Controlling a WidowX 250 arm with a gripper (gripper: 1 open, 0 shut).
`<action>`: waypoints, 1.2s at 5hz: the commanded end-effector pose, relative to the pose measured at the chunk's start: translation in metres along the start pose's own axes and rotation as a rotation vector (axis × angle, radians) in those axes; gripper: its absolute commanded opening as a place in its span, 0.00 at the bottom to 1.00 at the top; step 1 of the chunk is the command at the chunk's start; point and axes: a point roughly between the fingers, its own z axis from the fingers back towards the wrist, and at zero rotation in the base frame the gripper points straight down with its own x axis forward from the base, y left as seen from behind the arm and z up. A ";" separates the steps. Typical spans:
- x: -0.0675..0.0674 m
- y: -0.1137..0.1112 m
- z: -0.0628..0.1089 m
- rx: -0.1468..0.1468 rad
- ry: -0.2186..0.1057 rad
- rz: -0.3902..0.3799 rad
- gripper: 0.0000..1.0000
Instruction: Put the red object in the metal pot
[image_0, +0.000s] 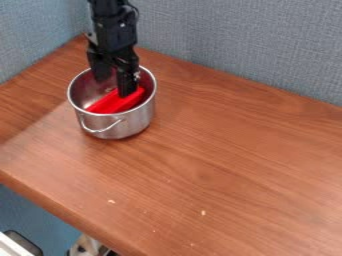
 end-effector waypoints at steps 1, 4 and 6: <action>0.000 -0.008 0.027 0.053 -0.035 0.002 1.00; 0.008 0.000 0.008 0.080 0.013 0.090 1.00; 0.011 -0.003 -0.004 0.093 0.036 0.108 0.00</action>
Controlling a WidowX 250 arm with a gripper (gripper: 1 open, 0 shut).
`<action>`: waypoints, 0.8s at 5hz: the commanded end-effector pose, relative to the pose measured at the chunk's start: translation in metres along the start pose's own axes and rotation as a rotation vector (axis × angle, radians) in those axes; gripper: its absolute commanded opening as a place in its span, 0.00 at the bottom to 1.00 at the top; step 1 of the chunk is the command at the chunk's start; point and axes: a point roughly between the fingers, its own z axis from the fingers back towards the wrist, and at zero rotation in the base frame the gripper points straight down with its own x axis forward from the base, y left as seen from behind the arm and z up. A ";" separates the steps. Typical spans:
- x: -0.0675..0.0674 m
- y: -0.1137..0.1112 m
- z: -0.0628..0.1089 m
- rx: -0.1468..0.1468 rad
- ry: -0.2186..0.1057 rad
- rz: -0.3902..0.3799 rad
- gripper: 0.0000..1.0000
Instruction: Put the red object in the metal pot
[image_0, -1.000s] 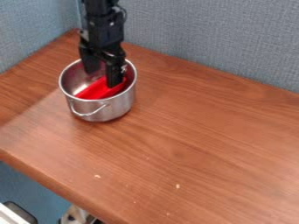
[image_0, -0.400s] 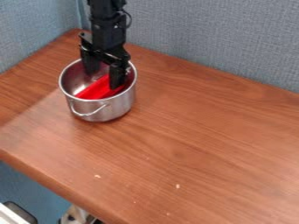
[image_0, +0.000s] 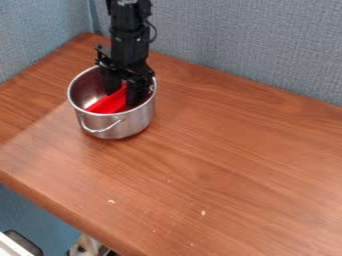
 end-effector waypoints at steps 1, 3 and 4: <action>0.008 0.003 0.006 0.028 -0.041 -0.086 0.00; 0.008 0.006 0.005 0.016 -0.044 -0.094 1.00; 0.008 0.011 0.008 0.012 -0.040 -0.032 0.00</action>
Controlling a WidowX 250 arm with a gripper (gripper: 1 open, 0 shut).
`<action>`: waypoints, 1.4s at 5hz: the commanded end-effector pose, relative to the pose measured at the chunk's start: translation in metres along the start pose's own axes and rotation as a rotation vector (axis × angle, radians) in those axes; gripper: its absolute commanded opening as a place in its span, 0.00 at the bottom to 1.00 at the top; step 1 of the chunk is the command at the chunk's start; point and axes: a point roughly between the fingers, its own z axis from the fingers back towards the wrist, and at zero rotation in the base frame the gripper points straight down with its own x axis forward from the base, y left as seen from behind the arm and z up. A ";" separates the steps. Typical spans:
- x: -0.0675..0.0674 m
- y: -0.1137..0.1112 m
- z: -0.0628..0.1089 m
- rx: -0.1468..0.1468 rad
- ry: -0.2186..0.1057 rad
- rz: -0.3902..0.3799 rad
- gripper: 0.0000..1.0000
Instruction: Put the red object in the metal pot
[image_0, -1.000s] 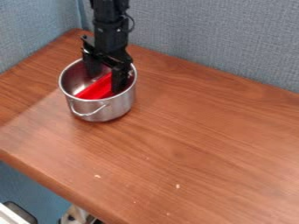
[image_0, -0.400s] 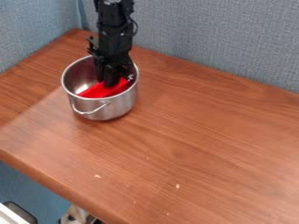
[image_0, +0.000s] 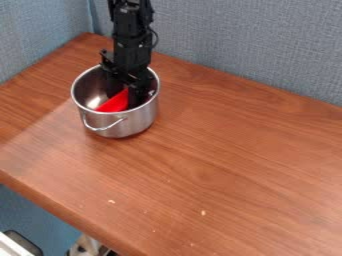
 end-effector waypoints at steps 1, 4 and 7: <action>0.006 0.012 0.006 0.028 -0.055 -0.079 0.00; 0.007 -0.007 -0.005 0.019 -0.055 -0.110 0.00; 0.001 -0.016 -0.013 0.001 -0.059 -0.051 0.00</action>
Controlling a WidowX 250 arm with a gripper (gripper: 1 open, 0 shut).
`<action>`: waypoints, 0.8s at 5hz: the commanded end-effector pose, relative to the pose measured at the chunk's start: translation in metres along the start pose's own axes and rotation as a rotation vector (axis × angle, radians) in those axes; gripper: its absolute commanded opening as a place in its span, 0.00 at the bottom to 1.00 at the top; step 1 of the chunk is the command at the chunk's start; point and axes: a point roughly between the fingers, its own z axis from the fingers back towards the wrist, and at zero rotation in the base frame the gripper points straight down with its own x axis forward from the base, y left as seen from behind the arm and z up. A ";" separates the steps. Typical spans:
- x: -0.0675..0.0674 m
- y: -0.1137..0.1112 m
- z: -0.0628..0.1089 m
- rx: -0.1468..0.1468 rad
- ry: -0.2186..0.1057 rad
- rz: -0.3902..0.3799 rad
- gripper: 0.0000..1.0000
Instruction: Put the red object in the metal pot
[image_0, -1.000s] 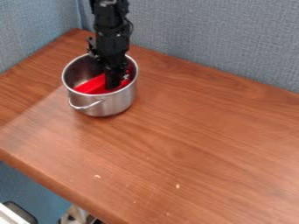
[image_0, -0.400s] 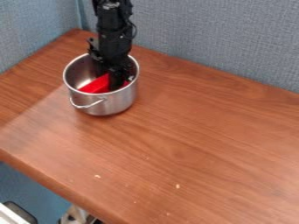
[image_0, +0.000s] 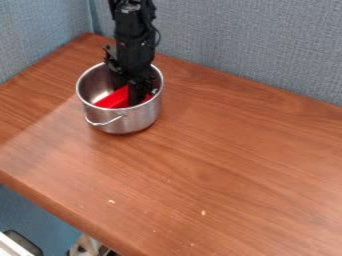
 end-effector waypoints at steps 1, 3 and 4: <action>-0.011 -0.005 -0.024 -0.032 0.026 -0.010 0.00; -0.001 -0.018 -0.006 -0.039 0.003 -0.059 0.00; 0.004 -0.032 0.006 -0.044 -0.007 -0.050 0.00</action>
